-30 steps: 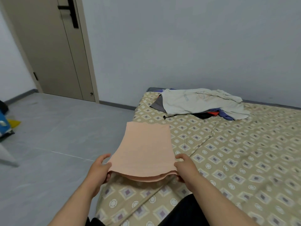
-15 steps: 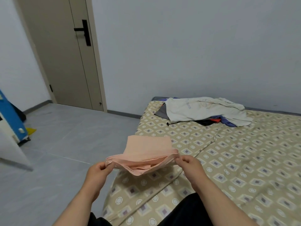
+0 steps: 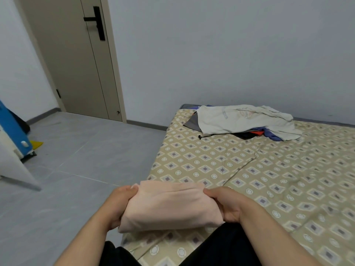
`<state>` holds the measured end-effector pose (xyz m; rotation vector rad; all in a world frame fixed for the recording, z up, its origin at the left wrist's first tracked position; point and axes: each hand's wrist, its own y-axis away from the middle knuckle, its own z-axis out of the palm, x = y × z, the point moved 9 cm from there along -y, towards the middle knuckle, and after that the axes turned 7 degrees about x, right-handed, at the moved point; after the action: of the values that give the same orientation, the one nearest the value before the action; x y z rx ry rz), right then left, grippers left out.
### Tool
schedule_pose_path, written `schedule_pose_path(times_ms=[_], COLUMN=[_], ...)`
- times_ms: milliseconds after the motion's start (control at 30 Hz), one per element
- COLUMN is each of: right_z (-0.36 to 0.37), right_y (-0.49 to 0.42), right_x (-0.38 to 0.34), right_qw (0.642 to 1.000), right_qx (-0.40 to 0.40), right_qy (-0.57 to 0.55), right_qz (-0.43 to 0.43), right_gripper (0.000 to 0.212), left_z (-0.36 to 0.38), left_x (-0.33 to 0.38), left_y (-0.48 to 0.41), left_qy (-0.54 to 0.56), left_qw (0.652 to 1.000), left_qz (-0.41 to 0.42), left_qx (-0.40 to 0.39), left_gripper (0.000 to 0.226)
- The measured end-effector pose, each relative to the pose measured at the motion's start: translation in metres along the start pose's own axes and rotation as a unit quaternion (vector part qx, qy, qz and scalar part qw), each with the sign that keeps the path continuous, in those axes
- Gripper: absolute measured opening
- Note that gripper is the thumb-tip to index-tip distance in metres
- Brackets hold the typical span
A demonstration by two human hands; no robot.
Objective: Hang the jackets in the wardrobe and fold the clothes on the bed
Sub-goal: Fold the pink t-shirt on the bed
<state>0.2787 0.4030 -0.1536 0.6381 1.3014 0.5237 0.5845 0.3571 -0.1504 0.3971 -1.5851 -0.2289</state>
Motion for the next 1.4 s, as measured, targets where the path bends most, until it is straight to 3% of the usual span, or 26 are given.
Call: schedule_pose_path(times_ms=[100, 200, 367, 500, 633, 733, 800, 900, 1167, 1267, 1400], right_z=[-0.017, -0.031, -0.024, -0.022, -0.029, -0.032, -0.034, -0.036, -0.048, -0.048, -0.043], right_y=[-0.023, -0.039, -0.053, -0.067, -0.075, -0.084, -0.087, -0.094, -0.101, -0.094, -0.086], right_x=[0.004, 0.0, 0.011, -0.002, -0.019, -0.017, -0.012, -0.009, -0.014, -0.007, 0.004], right_qw=[0.992, 0.956, 0.935, 0.913, 0.917, 0.926, 0.923, 0.918, 0.901, 0.899, 0.899], right_qx=[0.105, 0.214, 0.222, 0.219, 0.268, 0.267, 0.272, 0.28, 0.326, 0.345, 0.335], right_qy=[0.067, 0.2, 0.273, 0.344, 0.289, 0.263, 0.27, 0.279, 0.284, 0.267, 0.281], right_qz=[0.003, -0.003, 0.051, 0.004, -0.062, -0.047, -0.022, -0.016, -0.044, -0.022, 0.018], right_gripper=[0.023, 0.021, 0.02, 0.012, 0.019, 0.013, 0.014, 0.016, 0.041, 0.045, 0.052], left_z=[-0.009, -0.017, 0.0, 0.004, 0.012, 0.014, 0.016, 0.018, 0.012, 0.01, 0.011], left_x=[-0.022, -0.029, -0.056, -0.054, -0.024, -0.021, -0.033, -0.047, -0.047, -0.054, -0.07], left_y=[-0.012, -0.029, -0.031, -0.045, -0.059, -0.07, -0.077, -0.084, -0.091, -0.089, -0.081], left_qy=[-0.023, -0.051, -0.123, -0.154, -0.028, -0.065, -0.123, -0.115, -0.185, -0.198, -0.126], left_qw=[0.998, 0.994, 0.979, 0.981, 1.0, 0.996, 0.99, 0.991, 0.973, 0.972, 0.983], left_qz=[-0.057, -0.062, -0.16, -0.111, 0.002, 0.036, 0.012, -0.025, 0.006, -0.037, -0.119], left_qx=[0.027, 0.078, -0.022, -0.026, -0.004, 0.05, 0.065, 0.065, 0.136, 0.12, 0.061], left_gripper=[0.028, 0.017, 0.026, 0.018, 0.017, 0.01, 0.014, 0.021, 0.032, 0.032, 0.039])
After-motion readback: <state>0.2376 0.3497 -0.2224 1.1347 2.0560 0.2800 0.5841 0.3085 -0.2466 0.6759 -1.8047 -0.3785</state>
